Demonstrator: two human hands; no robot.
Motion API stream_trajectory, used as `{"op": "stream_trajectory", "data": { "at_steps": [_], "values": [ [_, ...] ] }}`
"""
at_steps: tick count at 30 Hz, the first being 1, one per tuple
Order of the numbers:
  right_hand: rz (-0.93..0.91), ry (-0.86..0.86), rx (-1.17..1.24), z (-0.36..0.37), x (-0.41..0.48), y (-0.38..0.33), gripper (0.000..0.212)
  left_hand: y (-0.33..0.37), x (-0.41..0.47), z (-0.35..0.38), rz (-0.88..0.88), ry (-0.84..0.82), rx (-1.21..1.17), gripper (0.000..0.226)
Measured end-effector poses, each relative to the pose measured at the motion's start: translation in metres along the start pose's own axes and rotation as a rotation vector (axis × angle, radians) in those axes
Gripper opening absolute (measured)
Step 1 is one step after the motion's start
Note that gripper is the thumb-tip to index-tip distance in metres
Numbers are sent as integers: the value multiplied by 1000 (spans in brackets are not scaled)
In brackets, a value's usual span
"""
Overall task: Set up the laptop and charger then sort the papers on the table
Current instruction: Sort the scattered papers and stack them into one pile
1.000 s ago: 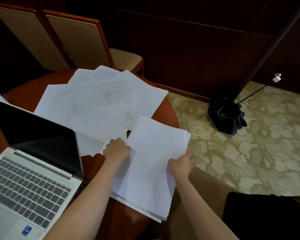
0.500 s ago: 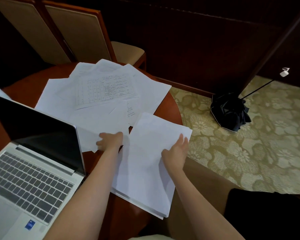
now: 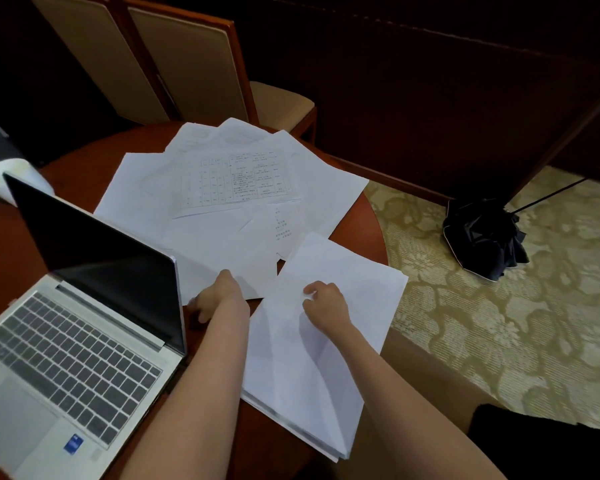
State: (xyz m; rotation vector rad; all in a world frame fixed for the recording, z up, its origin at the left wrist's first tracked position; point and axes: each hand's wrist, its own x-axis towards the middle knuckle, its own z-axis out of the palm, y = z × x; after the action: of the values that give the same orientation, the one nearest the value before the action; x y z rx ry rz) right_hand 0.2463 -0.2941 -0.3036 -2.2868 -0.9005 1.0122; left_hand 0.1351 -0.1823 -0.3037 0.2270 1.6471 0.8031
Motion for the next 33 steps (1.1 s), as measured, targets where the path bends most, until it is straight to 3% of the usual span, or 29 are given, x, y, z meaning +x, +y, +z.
{"op": "stream_trajectory", "data": {
  "at_steps": [2,5,7,10,13,15,18,21,25,27,29,30,33],
  "values": [
    [-20,-25,13,-2,6,-9,35,4,-9,-6,12,25,-35,51],
    [-10,-81,56,-1,14,-23,37,5,-9,-10,-13,-43,-182,22],
    [32,-119,138,1,18,-31,34,8,-9,-10,-9,-110,-173,26],
    [151,-214,368,-1,22,-42,11,11,-2,-8,-12,-164,-123,36],
    [230,-343,581,-4,28,-47,38,26,-9,-1,8,-239,-263,7],
    [238,-426,741,-7,29,-51,48,38,-13,4,32,-291,-359,6],
    [241,-499,1094,-13,32,-60,45,46,-28,9,68,-392,-353,12],
    [181,-390,1303,-11,39,-73,32,29,-37,8,145,-430,-78,16],
    [206,-98,1208,-7,41,-81,38,-1,-37,-9,90,-469,202,8],
    [208,-26,1090,-11,40,-80,29,-5,-35,-21,16,-570,87,5],
    [198,8,1028,-21,36,-80,16,-2,-31,-33,-63,-688,-218,19],
    [192,27,1024,-28,34,-80,20,0,-29,-38,-88,-719,-345,28],
    [104,21,1059,-53,25,-85,20,3,-22,-42,-109,-687,-427,44]
  ]
}}
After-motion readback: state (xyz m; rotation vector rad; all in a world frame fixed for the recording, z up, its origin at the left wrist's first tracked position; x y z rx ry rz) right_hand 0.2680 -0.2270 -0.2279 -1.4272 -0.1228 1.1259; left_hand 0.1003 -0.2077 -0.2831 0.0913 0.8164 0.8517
